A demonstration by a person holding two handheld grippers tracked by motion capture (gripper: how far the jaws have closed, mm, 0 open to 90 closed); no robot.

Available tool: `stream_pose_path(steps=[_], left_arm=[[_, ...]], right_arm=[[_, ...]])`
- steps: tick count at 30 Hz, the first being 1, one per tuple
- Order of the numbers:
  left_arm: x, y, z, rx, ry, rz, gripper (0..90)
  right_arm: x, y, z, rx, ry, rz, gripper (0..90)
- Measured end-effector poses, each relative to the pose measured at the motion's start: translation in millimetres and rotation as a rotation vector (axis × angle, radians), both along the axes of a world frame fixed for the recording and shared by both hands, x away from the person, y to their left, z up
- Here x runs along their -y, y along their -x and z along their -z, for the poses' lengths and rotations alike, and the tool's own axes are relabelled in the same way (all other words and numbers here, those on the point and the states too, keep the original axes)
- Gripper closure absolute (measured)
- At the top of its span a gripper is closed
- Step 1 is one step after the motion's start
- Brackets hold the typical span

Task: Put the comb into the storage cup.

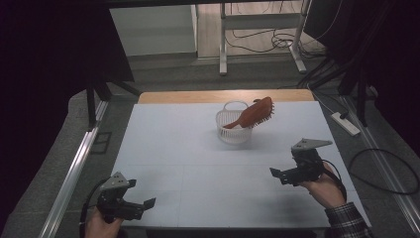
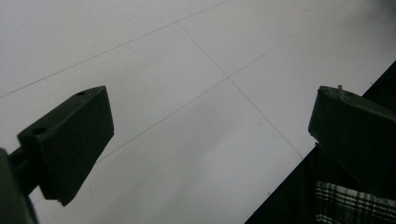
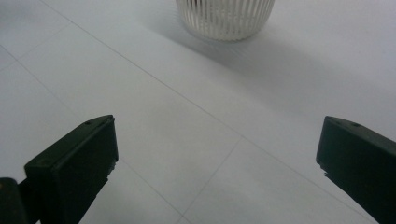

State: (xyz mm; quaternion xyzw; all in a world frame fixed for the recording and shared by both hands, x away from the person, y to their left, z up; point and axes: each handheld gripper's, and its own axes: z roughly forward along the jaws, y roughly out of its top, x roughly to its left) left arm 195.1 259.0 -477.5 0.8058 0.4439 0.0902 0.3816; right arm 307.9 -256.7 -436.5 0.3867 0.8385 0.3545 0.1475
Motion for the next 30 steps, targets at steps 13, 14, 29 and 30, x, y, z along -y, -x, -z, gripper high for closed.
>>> stream_pose_path(steps=[13,14,29,30], left_arm=[[0.3,0.1,0.0,0.002,0.001,0.0,0.9],[0.3,0.1,0.0,0.002,0.001,0.0,1.0],[0.4,-0.1,0.0,0.002,0.001,-0.001,0.9],[0.5,-0.1,0.0,0.002,0.001,-0.001,0.9]], right_arm=[[12.7,15.3,3.7,-0.004,0.023,0.021,0.0],[13.9,16.4,3.9,-0.003,0.022,0.023,0.0],[35.9,30.5,7.3,-0.006,0.011,0.076,0.0],[39.9,32.3,8.7,-0.01,0.013,0.089,0.0]])
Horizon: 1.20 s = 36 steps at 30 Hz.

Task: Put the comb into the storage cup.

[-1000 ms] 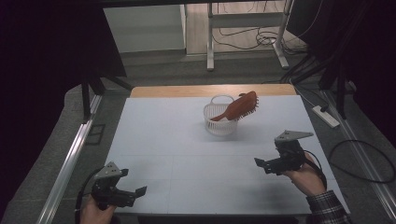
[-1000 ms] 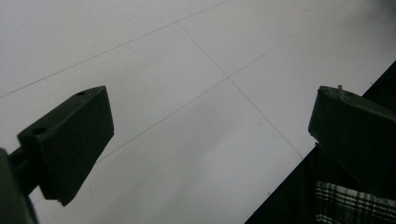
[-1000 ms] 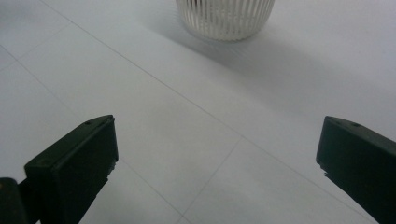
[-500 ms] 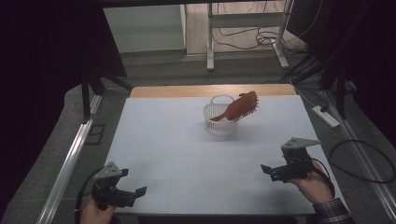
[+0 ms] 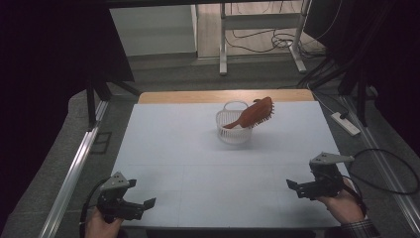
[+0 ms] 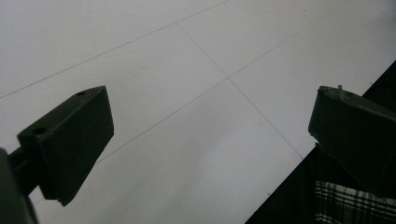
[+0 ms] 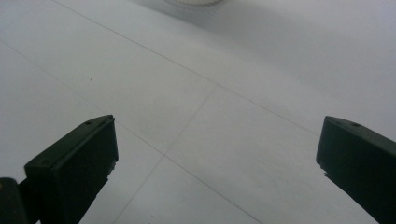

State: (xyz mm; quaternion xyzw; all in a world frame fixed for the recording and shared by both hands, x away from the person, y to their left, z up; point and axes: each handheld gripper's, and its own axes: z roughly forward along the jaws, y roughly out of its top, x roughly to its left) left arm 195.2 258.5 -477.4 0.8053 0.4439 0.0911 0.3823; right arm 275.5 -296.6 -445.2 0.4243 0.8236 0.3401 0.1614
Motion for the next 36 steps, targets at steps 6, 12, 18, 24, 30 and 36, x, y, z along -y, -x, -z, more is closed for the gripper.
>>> stream_pose_path(steps=[6,12,18,24,30,36], left_arm=[[0.1,-0.1,0.0,0.0,0.0,-0.001,0.9],[0.1,-0.1,-0.1,0.0,-0.003,0.0,0.9],[0.0,0.0,0.0,0.001,-0.002,-0.001,0.9],[-0.4,0.1,0.0,0.001,-0.002,-0.001,0.9],[-0.8,0.5,0.0,0.002,0.001,-0.008,0.7],[-0.9,0.2,0.1,-0.001,0.003,-0.008,0.7]], right_arm=[[7.2,5.9,1.9,-0.003,0.006,0.017,0.0],[12.9,13.2,2.2,0.0,0.02,0.033,0.0],[19.7,21.0,2.7,-0.009,0.013,0.057,0.0],[23.8,26.9,3.8,-0.015,0.022,0.068,0.0],[26.5,32.2,3.5,-0.014,0.037,0.083,0.0],[29.5,37.5,2.2,-0.021,0.055,0.096,0.0]])
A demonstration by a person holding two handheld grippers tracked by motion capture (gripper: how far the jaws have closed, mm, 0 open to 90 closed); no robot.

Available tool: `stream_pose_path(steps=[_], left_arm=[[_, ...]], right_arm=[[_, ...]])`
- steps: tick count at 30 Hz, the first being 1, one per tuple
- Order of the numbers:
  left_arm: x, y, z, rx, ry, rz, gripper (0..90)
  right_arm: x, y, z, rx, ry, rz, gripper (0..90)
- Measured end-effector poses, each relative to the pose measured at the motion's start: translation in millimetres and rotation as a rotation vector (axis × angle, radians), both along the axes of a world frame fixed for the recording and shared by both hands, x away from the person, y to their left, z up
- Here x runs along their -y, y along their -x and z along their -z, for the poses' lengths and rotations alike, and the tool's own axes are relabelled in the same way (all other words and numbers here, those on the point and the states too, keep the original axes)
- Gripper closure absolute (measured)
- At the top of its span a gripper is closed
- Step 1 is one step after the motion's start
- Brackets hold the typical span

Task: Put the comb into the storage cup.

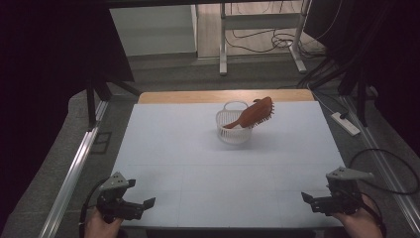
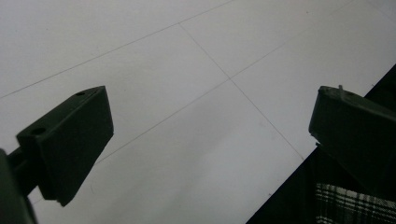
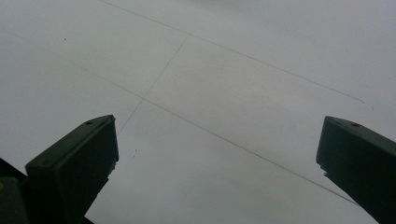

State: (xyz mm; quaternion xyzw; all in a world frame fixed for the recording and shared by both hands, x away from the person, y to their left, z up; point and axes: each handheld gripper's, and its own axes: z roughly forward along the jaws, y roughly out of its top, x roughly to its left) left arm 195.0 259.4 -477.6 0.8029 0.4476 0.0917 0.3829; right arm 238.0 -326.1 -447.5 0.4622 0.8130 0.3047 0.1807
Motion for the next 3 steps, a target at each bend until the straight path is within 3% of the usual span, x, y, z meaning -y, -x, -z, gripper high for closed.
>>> stream_pose_path(steps=[3], left_arm=[[0.7,-0.7,-0.2,0.002,0.005,0.0,0.7]], right_arm=[[0.9,1.0,0.0,0.004,0.001,0.003,0.0]])
